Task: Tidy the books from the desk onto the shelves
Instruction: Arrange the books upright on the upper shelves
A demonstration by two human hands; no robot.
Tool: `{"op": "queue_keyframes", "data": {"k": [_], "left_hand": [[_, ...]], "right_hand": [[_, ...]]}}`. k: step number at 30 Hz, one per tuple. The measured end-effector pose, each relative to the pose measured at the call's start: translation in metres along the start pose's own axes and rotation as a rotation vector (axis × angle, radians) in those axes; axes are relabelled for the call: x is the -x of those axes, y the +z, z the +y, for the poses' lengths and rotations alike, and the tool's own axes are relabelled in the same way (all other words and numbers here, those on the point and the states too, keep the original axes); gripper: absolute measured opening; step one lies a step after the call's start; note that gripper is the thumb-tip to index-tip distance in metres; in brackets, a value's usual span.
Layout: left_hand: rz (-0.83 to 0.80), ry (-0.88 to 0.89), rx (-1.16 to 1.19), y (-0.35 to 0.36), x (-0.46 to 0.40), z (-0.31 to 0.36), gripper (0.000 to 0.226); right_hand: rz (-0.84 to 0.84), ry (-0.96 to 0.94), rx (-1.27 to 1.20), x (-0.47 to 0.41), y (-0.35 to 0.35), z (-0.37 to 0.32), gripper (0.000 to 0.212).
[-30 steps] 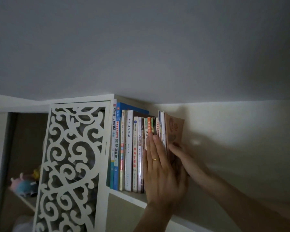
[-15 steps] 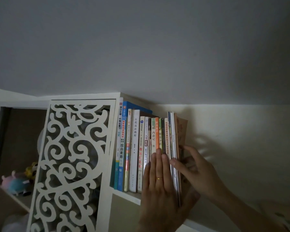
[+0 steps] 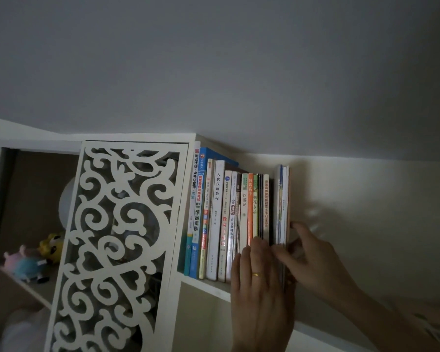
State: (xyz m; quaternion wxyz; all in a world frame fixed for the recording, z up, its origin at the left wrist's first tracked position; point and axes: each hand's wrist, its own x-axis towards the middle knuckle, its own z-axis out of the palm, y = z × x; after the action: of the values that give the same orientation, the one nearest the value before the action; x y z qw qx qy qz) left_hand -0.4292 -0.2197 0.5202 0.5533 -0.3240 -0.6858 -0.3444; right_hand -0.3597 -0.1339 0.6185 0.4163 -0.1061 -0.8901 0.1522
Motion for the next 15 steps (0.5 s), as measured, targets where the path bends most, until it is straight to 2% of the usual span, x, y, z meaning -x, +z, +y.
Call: {"op": "queue_keyframes", "data": {"k": [2, 4, 6, 8, 11, 15], "left_hand": [[-0.035, 0.002, 0.048, 0.0, 0.0, 0.005, 0.053], [-0.123, 0.014, 0.109, 0.003, -0.001, 0.01, 0.049], [-0.212, -0.034, 0.165, 0.008, -0.006, 0.014, 0.056], [-0.28, -0.105, 0.208, 0.006, -0.013, 0.019, 0.061], [-0.268, -0.124, 0.234, -0.003, -0.018, 0.028, 0.055], [-0.273, -0.078, 0.157, -0.006, -0.02, 0.036, 0.038]], "right_hand": [[-0.006, 0.027, 0.023, 0.0, -0.003, -0.003, 0.037], [-0.014, 0.065, 0.071, -0.002, -0.005, -0.005, 0.04], [-0.035, 0.083, 0.111, -0.005, -0.007, -0.011, 0.049], [-0.075, 0.111, 0.128, -0.007, -0.009, -0.017, 0.043], [-0.07, 0.123, 0.186, -0.003, -0.016, -0.023, 0.024], [-0.053, 0.055, 0.155, 0.013, -0.017, -0.024, 0.031]]}}
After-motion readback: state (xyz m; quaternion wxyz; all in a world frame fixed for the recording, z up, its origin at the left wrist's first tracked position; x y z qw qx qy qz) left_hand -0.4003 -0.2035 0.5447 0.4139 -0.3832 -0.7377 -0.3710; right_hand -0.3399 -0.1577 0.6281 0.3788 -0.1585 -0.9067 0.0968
